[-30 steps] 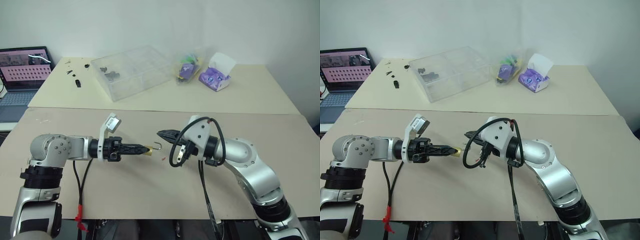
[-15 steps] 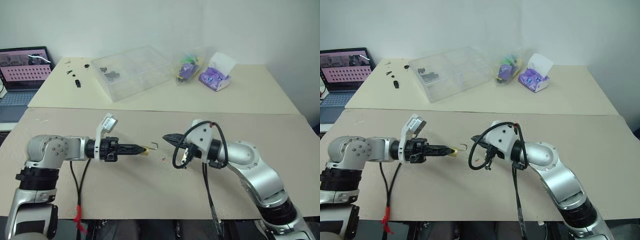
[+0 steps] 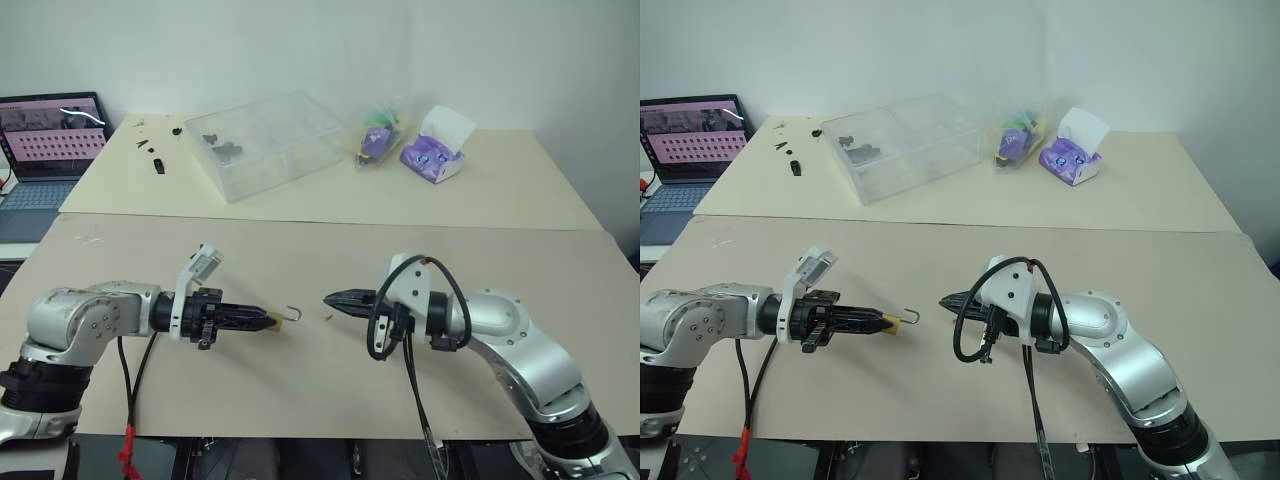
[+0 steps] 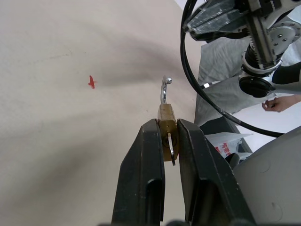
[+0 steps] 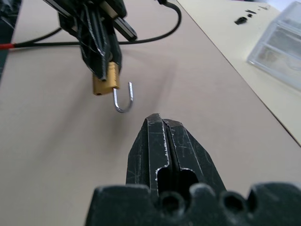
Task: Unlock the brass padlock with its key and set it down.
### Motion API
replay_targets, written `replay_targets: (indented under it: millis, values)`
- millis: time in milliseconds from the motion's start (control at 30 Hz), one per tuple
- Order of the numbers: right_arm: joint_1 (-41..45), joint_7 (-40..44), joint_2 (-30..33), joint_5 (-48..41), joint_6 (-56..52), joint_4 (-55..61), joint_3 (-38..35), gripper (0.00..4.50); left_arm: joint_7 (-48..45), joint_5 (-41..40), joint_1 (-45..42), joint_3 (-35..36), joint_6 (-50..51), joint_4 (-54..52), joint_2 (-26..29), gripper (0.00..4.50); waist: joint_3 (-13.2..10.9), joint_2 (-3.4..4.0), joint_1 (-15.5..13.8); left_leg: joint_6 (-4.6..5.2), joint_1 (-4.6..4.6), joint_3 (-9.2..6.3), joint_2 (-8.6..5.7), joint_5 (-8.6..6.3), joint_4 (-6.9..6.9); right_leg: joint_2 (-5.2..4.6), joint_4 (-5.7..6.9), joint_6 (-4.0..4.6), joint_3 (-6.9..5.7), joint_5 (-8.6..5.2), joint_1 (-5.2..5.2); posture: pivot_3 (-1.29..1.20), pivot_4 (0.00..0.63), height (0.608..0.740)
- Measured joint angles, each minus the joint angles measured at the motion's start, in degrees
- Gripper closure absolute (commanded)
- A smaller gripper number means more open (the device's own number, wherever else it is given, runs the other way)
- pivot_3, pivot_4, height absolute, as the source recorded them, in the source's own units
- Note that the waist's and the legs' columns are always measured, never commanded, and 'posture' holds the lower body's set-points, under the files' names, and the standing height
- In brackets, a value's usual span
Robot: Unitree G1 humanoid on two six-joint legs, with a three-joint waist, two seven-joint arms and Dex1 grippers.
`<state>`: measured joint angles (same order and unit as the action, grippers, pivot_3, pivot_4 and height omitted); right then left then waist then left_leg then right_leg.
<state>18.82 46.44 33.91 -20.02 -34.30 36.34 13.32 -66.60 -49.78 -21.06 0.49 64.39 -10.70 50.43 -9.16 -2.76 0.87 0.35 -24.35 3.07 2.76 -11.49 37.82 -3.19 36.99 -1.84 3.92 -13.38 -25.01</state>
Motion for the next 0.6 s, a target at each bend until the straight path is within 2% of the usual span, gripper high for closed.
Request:
replay_targets:
  millis: [300,533,600]
  values:
    - [-0.8,4.0,-1.7,-3.3,0.0,-3.3,3.1,4.46,-2.5,9.8,5.9,-4.9,-12.5,-0.6,1.7,4.49,0.0,0.00,0.0,0.00,0.02,0.06,0.04,0.00,0.00,0.00,0.00,0.10,0.00,-0.03,-0.01,0.00,0.150,0.740]
    - [-0.4,4.1,-2.7,-6.9,-1.9,-3.8,2.4,4.46,-1.1,17.3,7.7,-6.6,-22.3,1.7,-1.3,4.49,0.0,0.00,-0.1,0.00,0.01,0.07,0.04,0.00,0.00,-0.01,0.00,0.07,0.00,0.00,-0.01,0.00,0.150,0.740]
    - [-0.3,4.0,-2.7,-7.3,-2.3,-3.8,1.9,4.50,-1.1,18.2,8.0,-6.6,-23.3,2.0,-1.6,3.48,0.0,0.00,-0.1,0.00,0.02,0.07,0.05,0.00,0.00,-0.01,0.00,0.07,0.00,0.00,-0.01,0.00,0.150,0.740]
